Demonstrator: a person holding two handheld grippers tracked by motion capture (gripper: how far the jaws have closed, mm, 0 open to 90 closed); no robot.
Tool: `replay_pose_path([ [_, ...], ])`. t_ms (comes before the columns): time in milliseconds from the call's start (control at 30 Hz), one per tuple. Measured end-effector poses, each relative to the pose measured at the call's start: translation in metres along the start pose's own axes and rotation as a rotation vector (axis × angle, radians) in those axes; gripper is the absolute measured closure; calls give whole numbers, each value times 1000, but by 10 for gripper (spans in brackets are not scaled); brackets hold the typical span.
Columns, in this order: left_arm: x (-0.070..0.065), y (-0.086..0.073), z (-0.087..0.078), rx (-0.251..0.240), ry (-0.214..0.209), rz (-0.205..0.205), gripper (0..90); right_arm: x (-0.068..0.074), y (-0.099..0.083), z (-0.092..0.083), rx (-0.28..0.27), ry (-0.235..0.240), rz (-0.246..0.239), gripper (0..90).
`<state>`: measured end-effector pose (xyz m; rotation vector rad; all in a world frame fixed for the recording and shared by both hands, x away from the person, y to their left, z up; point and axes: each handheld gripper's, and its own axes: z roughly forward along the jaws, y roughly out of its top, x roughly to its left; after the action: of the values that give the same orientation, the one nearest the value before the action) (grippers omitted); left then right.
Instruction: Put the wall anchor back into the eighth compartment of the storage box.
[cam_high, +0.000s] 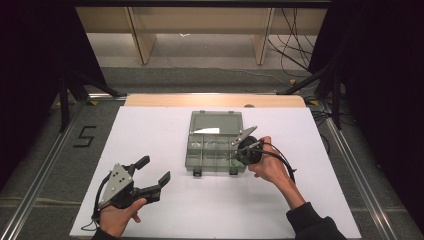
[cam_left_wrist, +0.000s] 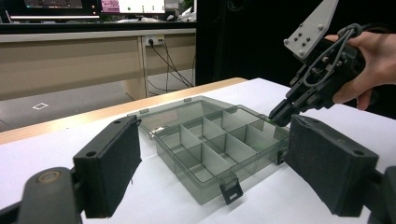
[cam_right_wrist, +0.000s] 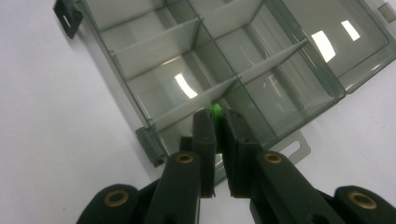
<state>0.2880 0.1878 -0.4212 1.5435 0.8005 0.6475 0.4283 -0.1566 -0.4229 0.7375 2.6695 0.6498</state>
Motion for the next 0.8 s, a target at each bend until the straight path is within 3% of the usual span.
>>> replay_pose_path([
  [67, 0, 0, 0, -1, 1, -2, 173, -1, -1, 3, -6, -9, 8, 839],
  [200, 0, 0, 0, -2, 0, -3, 173, -3, -3, 3, -9, -9, 44, 744],
  [300, 0, 0, 0, -3, 0, -3, 173, -5, -3, -1, -56, -44, 67, 643],
  [400, 0, 0, 0, -2, 1, -8, 173, -6, -3, -6, -108, -44, 82, 521],
  [433, 0, 0, 0, -2, 1, -8, 173, -6, -3, -6, -108, -44, 82, 521],
  [467, 0, 0, 0, -2, 1, -8, 173, -5, -4, -10, -148, -68, 118, 467],
  [500, 0, 0, 0, -2, 1, -8, 173, -5, -4, -10, -148, -68, 118, 467],
  [533, 0, 0, 0, 1, -1, -8, 173, -6, -4, -13, -215, -81, 140, 454],
  [800, 0, 0, 0, 0, 1, -10, 173, -5, -7, -26, -271, -73, 215, 364],
])
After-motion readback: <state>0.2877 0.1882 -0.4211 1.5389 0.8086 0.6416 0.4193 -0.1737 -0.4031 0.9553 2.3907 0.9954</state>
